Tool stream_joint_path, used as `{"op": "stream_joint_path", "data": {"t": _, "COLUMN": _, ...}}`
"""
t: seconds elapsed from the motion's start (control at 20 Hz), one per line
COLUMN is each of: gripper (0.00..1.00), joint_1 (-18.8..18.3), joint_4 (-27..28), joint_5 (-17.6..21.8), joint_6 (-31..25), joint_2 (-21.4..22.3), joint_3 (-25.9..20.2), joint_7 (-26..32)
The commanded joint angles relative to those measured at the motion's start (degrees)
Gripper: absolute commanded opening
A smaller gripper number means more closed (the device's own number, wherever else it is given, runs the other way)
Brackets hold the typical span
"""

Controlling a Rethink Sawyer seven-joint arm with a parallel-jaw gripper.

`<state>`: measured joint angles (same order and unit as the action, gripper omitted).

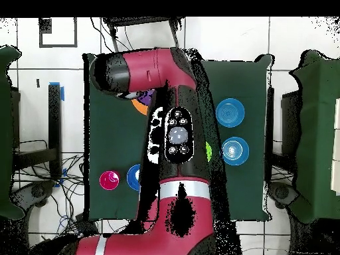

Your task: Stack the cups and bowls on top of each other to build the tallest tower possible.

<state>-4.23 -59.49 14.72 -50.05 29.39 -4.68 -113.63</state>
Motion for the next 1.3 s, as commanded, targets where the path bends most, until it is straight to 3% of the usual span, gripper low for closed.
{"op": "stream_joint_path", "data": {"t": 0.05, "gripper": 0.0, "joint_1": -1.85, "joint_4": -7.43, "joint_5": 1.95, "joint_6": 0.79, "joint_2": -0.69, "joint_3": -6.86, "joint_7": 12.5}}
{"op": "stream_joint_path", "data": {"t": 0.7, "gripper": 0.0, "joint_1": -2.96, "joint_4": -10.31, "joint_5": 4.89, "joint_6": 5.94, "joint_2": -0.17, "joint_3": -8.17, "joint_7": 11.52}}
{"op": "stream_joint_path", "data": {"t": 1.3, "gripper": 0.0, "joint_1": -2.42, "joint_4": -9.97, "joint_5": 5.26, "joint_6": 6.28, "joint_2": -0.56, "joint_3": -8.15, "joint_7": 10.3}}
